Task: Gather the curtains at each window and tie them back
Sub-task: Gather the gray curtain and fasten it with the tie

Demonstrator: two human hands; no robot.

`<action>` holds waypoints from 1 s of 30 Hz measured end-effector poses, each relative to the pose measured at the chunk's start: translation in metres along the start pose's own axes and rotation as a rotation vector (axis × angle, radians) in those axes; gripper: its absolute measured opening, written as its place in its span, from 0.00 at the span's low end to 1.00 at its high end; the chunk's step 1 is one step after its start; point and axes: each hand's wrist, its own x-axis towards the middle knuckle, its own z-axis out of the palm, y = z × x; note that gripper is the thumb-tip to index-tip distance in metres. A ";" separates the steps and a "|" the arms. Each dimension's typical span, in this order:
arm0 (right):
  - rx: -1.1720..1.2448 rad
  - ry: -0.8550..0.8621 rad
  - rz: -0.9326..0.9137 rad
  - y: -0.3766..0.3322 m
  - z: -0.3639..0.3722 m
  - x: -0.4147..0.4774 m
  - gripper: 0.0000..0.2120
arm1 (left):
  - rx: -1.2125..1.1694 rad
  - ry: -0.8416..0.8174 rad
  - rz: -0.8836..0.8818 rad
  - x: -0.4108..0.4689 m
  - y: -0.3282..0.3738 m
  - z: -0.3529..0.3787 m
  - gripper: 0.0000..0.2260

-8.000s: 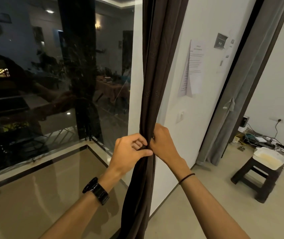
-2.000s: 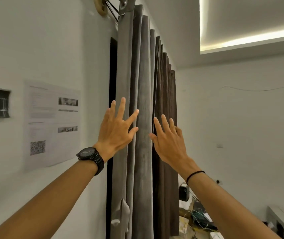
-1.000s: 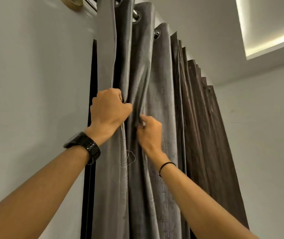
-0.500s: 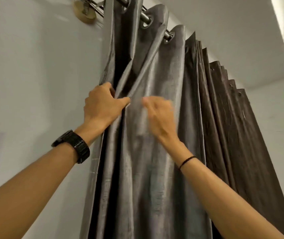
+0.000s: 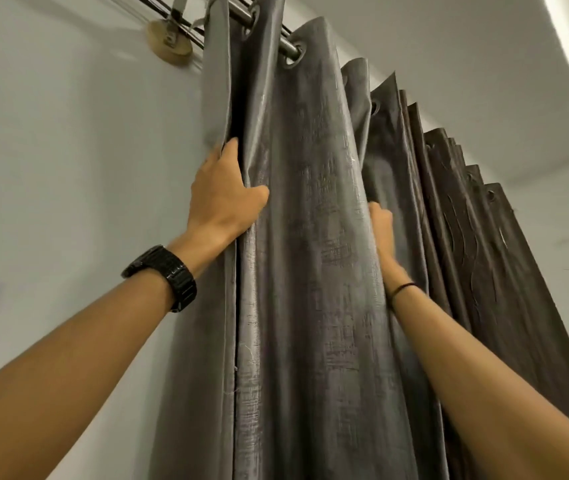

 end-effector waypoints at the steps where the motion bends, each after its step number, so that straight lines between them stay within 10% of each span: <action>1: -0.035 0.009 -0.081 -0.019 0.009 -0.005 0.21 | 0.005 0.008 0.009 0.001 0.000 -0.002 0.37; 8: -0.048 -0.178 -0.672 -0.155 0.059 -0.040 0.09 | -0.206 0.233 0.077 0.008 -0.002 -0.028 0.22; 16: -0.231 0.258 -0.402 -0.074 -0.013 -0.060 0.21 | -0.192 0.076 0.137 -0.014 -0.004 -0.026 0.33; 24: 0.339 -0.214 0.194 0.025 -0.028 -0.096 0.56 | -0.336 0.037 0.196 -0.074 -0.002 -0.012 0.52; 30: 0.394 -0.263 0.017 0.037 -0.026 -0.151 0.39 | -0.290 -0.051 0.064 -0.129 -0.017 -0.017 0.55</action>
